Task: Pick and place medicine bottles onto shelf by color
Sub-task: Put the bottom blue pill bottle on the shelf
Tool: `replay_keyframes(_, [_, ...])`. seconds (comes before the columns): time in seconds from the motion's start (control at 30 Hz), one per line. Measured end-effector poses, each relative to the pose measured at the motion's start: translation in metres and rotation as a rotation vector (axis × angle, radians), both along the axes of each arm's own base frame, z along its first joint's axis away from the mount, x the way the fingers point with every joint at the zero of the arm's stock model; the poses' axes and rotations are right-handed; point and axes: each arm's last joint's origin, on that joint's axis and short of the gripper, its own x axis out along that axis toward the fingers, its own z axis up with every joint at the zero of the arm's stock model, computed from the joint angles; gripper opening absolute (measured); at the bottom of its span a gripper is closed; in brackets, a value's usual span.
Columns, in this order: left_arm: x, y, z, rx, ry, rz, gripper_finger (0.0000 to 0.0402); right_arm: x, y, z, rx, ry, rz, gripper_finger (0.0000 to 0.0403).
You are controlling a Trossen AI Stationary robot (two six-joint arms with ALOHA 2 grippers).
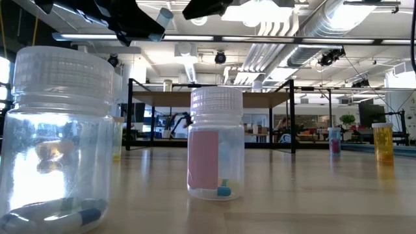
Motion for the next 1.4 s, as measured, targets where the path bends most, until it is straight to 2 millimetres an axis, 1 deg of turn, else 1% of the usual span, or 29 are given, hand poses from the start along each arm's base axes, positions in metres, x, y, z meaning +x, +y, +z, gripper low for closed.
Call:
replay_keyframes(0.13, [0.000,0.006,0.002,0.030,-0.011,0.009,0.0090,0.004,-0.010,0.003,0.021,-0.058,0.062,0.0143])
replay_keyframes(0.27, [-0.001,0.013,0.002,0.038,-0.011,0.033,0.0090,0.008,-0.020,0.007,0.045,-0.118,0.124,0.0165])
replay_keyframes(0.43, [-0.002,0.018,0.003,0.031,-0.016,0.003,0.0090,0.008,-0.031,0.008,0.072,-0.141,0.152,0.0168])
replay_keyframes(0.5, [-0.002,0.019,0.003,0.030,-0.019,0.002,0.0090,0.010,-0.034,0.006,0.092,-0.156,0.179,0.0168])
replay_keyframes(0.6, [-0.002,0.019,0.003,0.029,-0.019,-0.001,0.0090,0.017,-0.037,0.000,0.103,-0.165,0.171,0.0168])
replay_keyframes(0.7, [-0.002,0.019,0.003,0.026,-0.020,-0.011,0.0090,0.021,-0.037,-0.004,0.106,-0.162,0.176,0.0168])
replay_keyframes(0.97, [-0.001,0.019,0.004,0.025,-0.026,-0.015,0.0090,0.023,-0.037,-0.008,0.115,-0.152,0.174,0.0169])
replay_keyframes(1.1, [-0.001,0.019,0.005,0.037,-0.040,-0.017,0.0090,0.023,-0.036,-0.008,0.144,-0.154,0.188,0.0169])
replay_keyframes(1.4, [-0.001,0.019,0.008,0.040,-0.066,-0.021,0.0090,0.023,-0.036,-0.008,0.143,-0.154,0.184,0.0163])
